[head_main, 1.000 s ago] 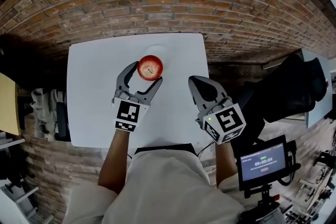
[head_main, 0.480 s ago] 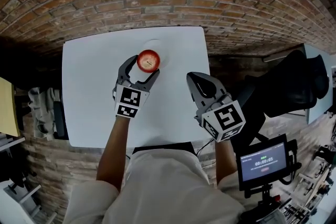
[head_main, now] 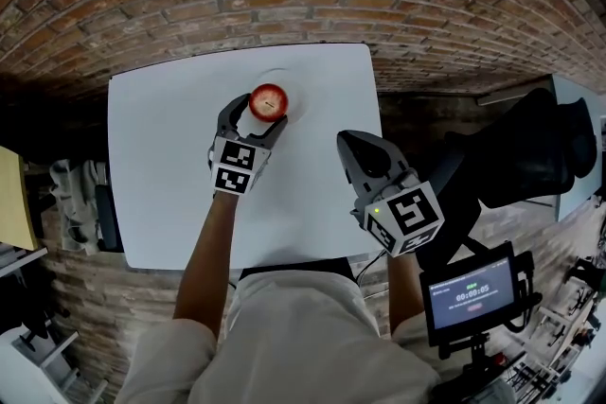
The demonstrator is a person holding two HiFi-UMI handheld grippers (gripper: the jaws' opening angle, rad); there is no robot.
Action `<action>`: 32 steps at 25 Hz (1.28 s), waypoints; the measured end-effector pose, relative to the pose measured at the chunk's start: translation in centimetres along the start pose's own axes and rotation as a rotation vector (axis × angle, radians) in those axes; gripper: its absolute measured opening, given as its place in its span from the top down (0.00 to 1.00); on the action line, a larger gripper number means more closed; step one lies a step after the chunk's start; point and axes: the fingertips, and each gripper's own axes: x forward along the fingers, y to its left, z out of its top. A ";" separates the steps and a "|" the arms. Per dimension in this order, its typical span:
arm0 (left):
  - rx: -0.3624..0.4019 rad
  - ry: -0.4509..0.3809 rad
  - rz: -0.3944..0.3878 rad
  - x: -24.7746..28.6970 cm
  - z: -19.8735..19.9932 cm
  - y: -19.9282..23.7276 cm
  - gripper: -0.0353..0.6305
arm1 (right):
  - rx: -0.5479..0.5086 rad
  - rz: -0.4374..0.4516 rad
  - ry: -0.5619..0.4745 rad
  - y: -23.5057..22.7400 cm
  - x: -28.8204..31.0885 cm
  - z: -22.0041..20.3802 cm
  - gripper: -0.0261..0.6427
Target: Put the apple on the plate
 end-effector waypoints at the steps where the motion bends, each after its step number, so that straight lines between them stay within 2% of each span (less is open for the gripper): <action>1: -0.016 0.010 -0.004 0.6 -0.6 0.2 0.41 | 0.003 -0.001 0.002 -0.1 0.1 -0.1 0.96; 4: -0.038 0.046 -0.015 2.2 -2.2 0.6 0.41 | 0.012 -0.004 0.013 -0.2 0.2 -0.5 0.96; 12: -0.038 0.106 -0.041 4.9 -4.4 1.1 0.41 | 0.039 -0.025 0.030 -0.7 0.0 -1.5 0.96; 21: -0.055 0.141 -0.065 6.9 -5.6 0.9 0.41 | 0.068 -0.040 0.055 -1.2 -0.1 -2.7 0.96; 32: -0.028 0.161 -0.049 7.2 -5.8 1.1 0.41 | 0.088 -0.051 0.060 -1.5 -0.4 -3.3 0.96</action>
